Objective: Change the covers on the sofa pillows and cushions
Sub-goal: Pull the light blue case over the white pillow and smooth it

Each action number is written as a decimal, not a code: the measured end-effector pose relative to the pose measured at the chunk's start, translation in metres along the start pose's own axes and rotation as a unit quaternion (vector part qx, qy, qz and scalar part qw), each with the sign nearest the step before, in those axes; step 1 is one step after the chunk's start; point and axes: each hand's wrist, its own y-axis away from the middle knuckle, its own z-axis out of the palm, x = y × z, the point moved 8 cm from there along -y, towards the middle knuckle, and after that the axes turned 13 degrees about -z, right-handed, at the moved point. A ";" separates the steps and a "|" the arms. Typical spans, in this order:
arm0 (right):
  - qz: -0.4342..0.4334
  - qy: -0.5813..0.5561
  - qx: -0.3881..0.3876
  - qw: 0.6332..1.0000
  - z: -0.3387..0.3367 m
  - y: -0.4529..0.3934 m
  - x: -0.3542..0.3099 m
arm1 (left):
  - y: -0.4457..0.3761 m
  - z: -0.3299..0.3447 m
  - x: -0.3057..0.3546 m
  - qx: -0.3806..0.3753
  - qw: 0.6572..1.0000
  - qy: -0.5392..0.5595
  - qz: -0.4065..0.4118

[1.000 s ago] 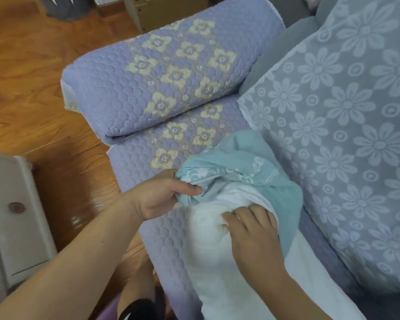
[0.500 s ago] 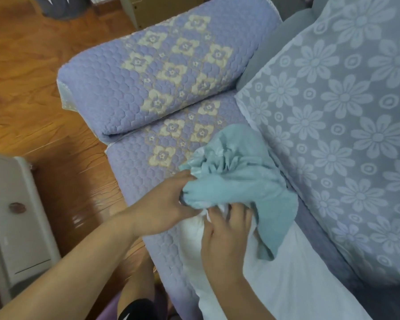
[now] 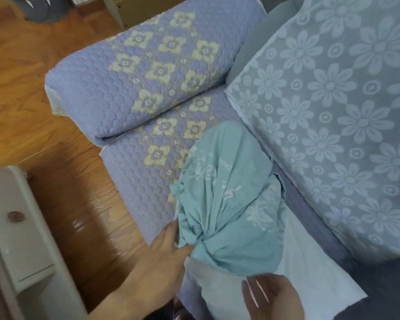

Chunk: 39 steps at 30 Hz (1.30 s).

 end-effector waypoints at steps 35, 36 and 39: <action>-0.385 0.573 -0.293 0.662 0.109 -0.061 -0.011 | -0.012 0.082 -0.097 -0.007 0.869 0.203 -0.452; -0.386 0.572 -0.294 0.662 0.112 -0.060 -0.011 | 0.012 0.119 -0.101 -0.114 0.833 0.210 -0.500; -0.391 0.593 -0.297 0.638 0.120 -0.054 -0.006 | 0.046 0.179 -0.087 -0.308 0.793 0.227 -0.474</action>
